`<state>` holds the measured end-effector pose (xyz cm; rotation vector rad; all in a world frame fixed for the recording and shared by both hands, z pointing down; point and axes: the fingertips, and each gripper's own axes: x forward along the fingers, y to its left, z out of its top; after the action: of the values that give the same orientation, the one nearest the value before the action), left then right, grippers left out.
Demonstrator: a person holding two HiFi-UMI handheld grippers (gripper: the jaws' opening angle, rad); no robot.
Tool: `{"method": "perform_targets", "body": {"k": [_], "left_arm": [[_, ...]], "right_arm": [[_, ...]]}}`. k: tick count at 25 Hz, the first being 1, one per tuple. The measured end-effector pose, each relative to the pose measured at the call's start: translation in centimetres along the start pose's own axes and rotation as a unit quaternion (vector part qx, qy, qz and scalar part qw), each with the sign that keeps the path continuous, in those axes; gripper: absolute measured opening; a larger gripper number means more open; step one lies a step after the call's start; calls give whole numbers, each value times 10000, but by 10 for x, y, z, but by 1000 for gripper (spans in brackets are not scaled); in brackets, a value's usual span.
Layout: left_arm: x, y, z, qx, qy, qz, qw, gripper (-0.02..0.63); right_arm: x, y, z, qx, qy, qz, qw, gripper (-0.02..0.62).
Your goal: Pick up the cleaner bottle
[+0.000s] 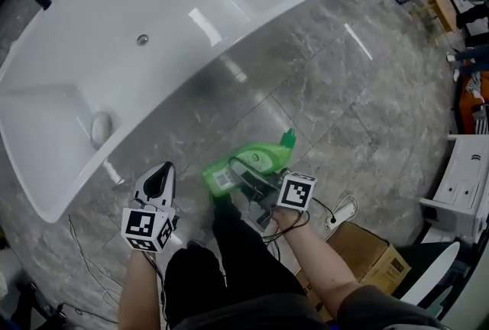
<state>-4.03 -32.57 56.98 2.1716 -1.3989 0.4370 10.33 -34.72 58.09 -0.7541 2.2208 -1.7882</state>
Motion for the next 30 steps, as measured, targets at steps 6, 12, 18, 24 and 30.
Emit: {"method": "perform_targets", "body": {"k": [6, 12, 18, 24, 30], "left_arm": [[-14, -11, 37, -135, -149, 254, 9995, 17], [-38, -19, 83, -137, -378, 231, 9989, 17], [-90, -18, 123, -96, -729, 57, 9973, 18], [-167, -18, 122, 140, -761, -247, 9967, 17], [-254, -8, 134, 303, -1132, -317, 9926, 17]], "right_arm": [[4, 32, 9, 216, -61, 262, 9994, 196], [14, 70, 9, 110, 76, 278, 9995, 196], [18, 129, -17, -119, 205, 182, 9996, 196], [24, 199, -77, 87, -89, 364, 9993, 196], [37, 254, -134, -125, -285, 263, 9992, 196]]}}
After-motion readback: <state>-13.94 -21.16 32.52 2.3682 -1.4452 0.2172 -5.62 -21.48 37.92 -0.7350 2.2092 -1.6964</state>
